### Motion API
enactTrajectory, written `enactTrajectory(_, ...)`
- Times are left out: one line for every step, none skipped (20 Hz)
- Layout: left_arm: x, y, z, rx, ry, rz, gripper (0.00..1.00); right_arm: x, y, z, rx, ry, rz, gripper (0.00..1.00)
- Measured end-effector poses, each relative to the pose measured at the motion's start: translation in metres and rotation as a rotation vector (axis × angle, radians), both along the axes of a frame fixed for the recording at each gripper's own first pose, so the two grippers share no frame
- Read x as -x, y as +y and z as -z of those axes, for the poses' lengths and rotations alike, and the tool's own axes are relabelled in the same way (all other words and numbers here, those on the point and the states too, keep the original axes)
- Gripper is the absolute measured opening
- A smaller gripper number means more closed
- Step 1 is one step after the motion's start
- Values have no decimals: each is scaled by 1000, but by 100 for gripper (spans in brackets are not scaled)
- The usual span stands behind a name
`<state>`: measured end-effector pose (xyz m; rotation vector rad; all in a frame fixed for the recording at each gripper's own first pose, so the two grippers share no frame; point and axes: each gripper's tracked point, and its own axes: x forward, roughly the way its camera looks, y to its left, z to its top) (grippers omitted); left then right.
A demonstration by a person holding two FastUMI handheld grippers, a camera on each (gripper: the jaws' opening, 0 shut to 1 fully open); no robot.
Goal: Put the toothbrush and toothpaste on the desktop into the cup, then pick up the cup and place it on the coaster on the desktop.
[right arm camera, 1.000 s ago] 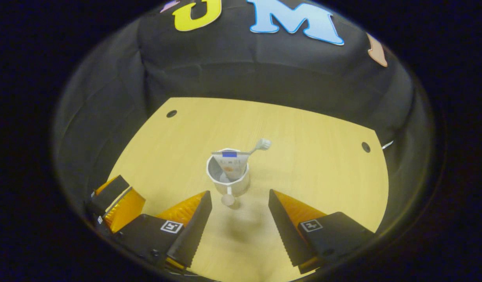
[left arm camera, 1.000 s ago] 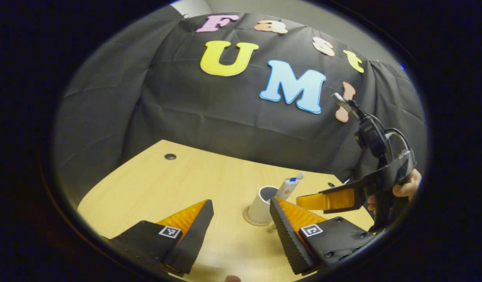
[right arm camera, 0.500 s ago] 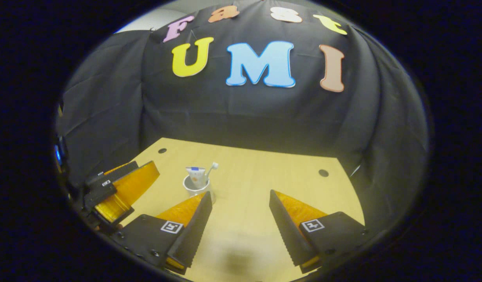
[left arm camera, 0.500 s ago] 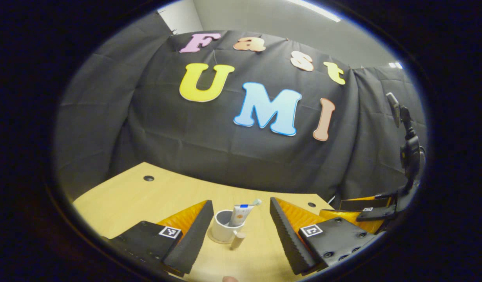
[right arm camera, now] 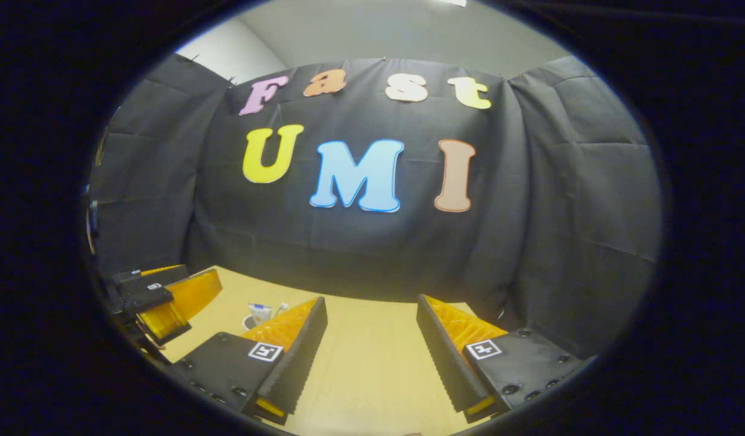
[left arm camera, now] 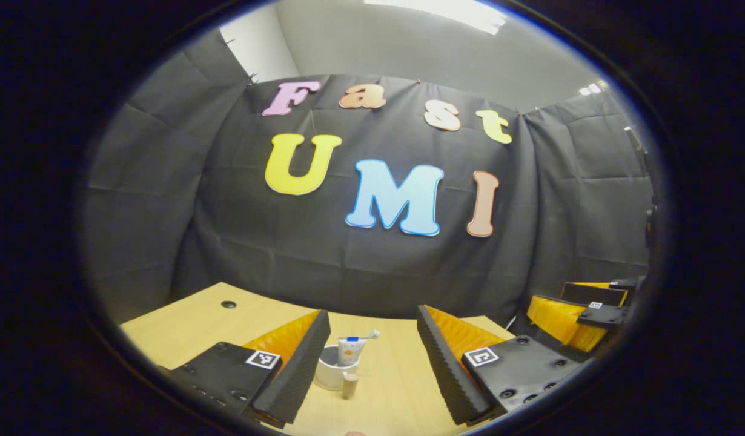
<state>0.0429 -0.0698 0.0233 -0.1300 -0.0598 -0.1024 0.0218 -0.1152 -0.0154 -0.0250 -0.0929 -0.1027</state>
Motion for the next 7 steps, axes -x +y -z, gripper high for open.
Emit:
enactTrajectory(2, -2, -2, 0, -7, 9, 94, 6, -3, -3, -15, -8, 6, 95)
enactTrajectory(4, 1, -7, 1, -17, 13, 94, 12, -2, -10, -26, -23, -3, 95)
enactTrajectory(4, 3, -8, -4, -22, 8, 94, 15, -4, -14, -34, -31, -2, 96)
enactTrajectory(5, 6, -8, -16, -26, 4, 94, 18, -5, -14, -44, -27, 9, 96)
enactTrajectory(4, 9, -8, -28, -30, 2, 94, 20, -4, -15, -52, -33, 13, 96)
enactTrajectory(5, 10, -10, -33, -36, 3, 94, 20, -2, -16, -54, -39, 15, 96)
enactTrajectory(4, 12, -9, -29, -39, 3, 94, 23, -2, -16, -48, -37, 22, 96)
